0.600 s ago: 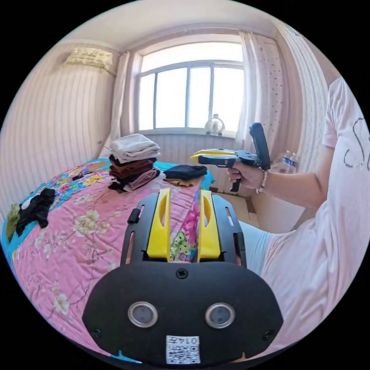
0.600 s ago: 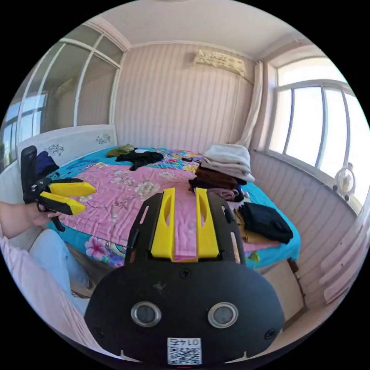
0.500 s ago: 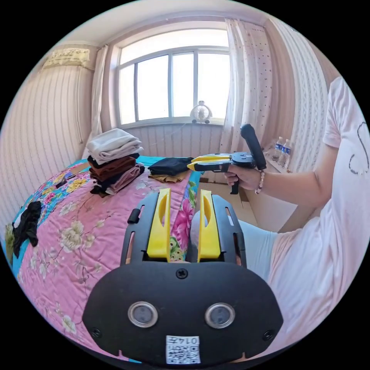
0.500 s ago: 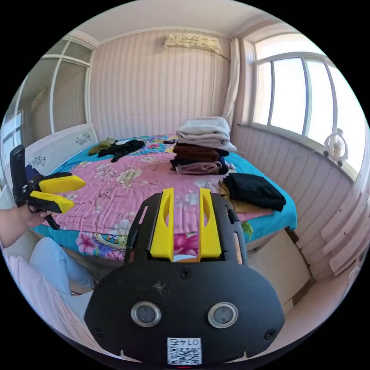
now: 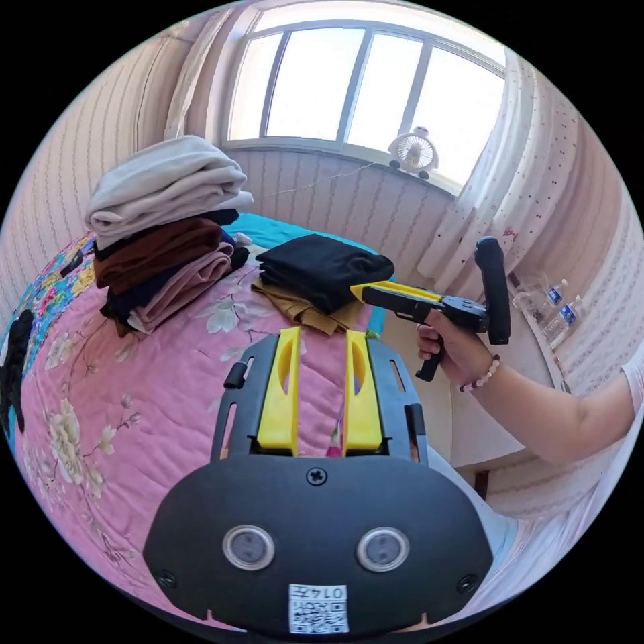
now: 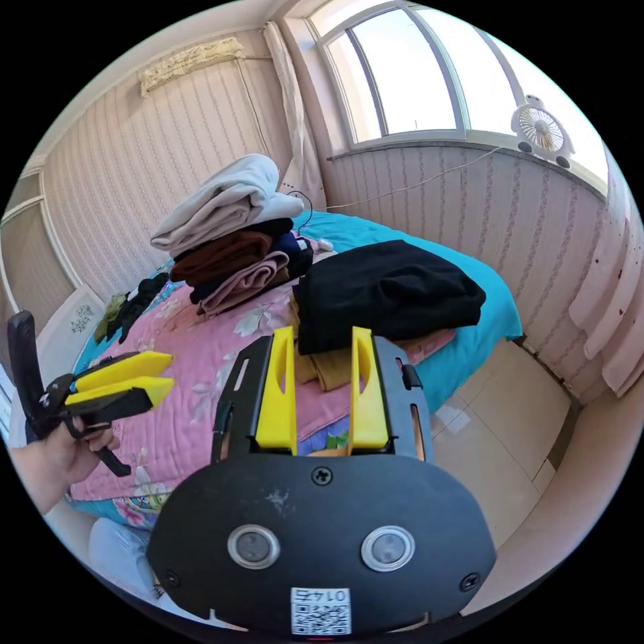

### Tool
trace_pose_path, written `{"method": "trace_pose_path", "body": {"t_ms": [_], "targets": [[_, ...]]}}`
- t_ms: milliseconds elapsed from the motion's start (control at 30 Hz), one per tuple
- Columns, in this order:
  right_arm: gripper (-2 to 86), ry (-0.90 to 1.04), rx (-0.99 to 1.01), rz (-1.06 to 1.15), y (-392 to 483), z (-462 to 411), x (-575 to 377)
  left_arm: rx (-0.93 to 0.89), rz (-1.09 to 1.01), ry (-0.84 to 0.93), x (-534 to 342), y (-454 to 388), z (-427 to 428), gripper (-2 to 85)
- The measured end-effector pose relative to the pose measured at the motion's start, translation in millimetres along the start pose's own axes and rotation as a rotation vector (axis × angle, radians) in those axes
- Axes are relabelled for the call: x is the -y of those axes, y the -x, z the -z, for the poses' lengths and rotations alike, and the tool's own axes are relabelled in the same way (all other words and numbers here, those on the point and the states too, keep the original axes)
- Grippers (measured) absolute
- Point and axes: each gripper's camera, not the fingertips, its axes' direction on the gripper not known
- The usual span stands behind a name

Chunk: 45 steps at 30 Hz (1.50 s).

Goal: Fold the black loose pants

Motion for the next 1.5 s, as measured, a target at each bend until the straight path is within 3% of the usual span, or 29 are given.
{"method": "trace_pose_path", "body": {"t_ms": [133,267,367,433,533,700,833,933,1100,1267,1367,1500], "targets": [[9.4,0.081,0.010,-0.044,-41.6,-36.3,19.5,0.001,-0.040,0.086,40.2,-4.2,-62.8,11.1],[2.7,0.142,0.135,0.024,-84.4,-44.0,38.5,-0.042,0.066,0.154,73.5,6.6,-117.2,11.4],[0.9,0.183,0.260,0.009,-117.2,-33.4,56.2,-0.047,0.125,0.251,87.9,14.1,-140.2,6.1],[0.4,0.137,0.322,-0.005,-134.4,-14.5,65.9,-0.075,0.181,0.276,91.7,21.7,-137.9,1.9],[0.0,-0.051,0.378,-0.003,-153.4,34.8,82.5,-0.204,0.250,0.158,90.3,38.8,-101.6,-0.2],[0.1,-0.278,0.660,0.037,-141.4,119.8,121.3,-0.351,0.275,-0.169,61.4,69.3,33.4,-0.9],[0.2,-0.298,0.775,0.152,-85.1,159.9,131.7,-0.298,0.297,-0.408,-7.3,92.5,159.7,-1.0],[0.3,-0.239,0.924,0.244,-18.5,169.5,129.8,-0.154,0.336,-0.532,-75.8,114.8,265.3,-1.0],[0.4,-0.163,1.204,0.326,126.0,170.9,125.6,0.258,0.379,-0.718,-193.1,111.9,446.6,-1.0],[0.3,-0.147,1.454,0.323,235.8,185.6,132.3,0.535,0.376,-0.825,-260.0,94.7,568.1,-1.0],[0.3,-0.189,1.423,0.228,265.6,182.2,132.5,0.696,0.310,-0.784,-267.8,83.0,608.4,-1.0],[0.3,-0.079,1.324,0.064,256.3,118.7,99.6,0.635,0.267,-0.741,-268.9,98.0,617.1,-1.0]]}}
